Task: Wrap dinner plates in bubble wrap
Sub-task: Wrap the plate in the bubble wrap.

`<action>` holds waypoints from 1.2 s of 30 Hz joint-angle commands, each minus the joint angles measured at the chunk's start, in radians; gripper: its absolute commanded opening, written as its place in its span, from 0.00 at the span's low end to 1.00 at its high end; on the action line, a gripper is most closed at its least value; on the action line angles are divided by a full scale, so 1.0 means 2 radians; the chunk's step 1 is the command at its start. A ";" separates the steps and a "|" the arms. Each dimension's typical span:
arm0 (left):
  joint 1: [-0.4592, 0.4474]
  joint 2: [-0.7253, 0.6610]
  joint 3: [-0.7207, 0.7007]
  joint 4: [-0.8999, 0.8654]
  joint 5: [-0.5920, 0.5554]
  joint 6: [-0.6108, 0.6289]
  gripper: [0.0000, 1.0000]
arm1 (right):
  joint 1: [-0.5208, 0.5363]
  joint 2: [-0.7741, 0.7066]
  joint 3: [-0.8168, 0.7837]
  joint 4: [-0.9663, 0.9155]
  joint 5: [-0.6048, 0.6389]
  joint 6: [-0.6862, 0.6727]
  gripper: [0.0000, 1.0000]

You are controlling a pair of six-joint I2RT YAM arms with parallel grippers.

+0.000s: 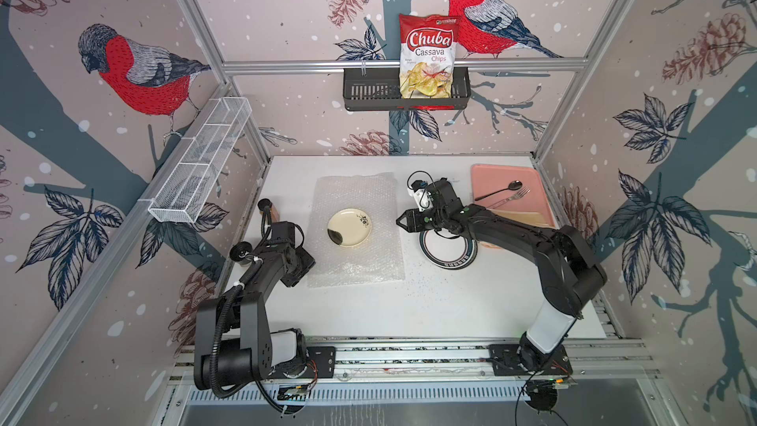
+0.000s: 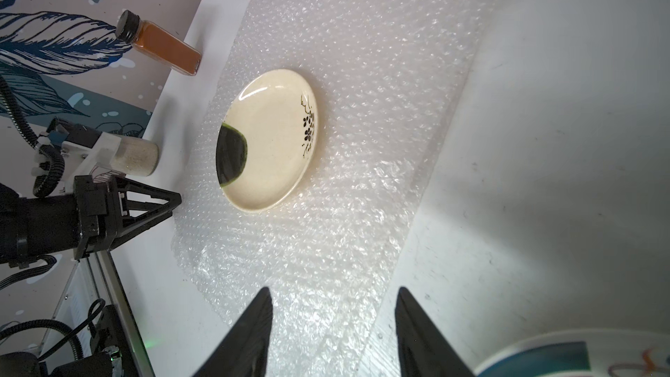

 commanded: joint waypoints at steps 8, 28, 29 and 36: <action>0.000 0.009 -0.007 0.008 0.003 -0.001 0.42 | 0.002 0.006 0.008 -0.002 -0.005 -0.005 0.55; -0.003 -0.002 0.068 -0.019 0.055 0.006 0.04 | 0.012 0.028 0.038 -0.026 -0.005 -0.013 0.55; -0.007 0.001 0.073 -0.017 0.063 0.004 0.02 | 0.014 0.030 0.040 -0.029 -0.005 -0.014 0.55; -0.061 0.035 0.133 0.018 0.111 -0.045 0.00 | 0.019 0.032 0.045 -0.038 0.005 -0.014 0.55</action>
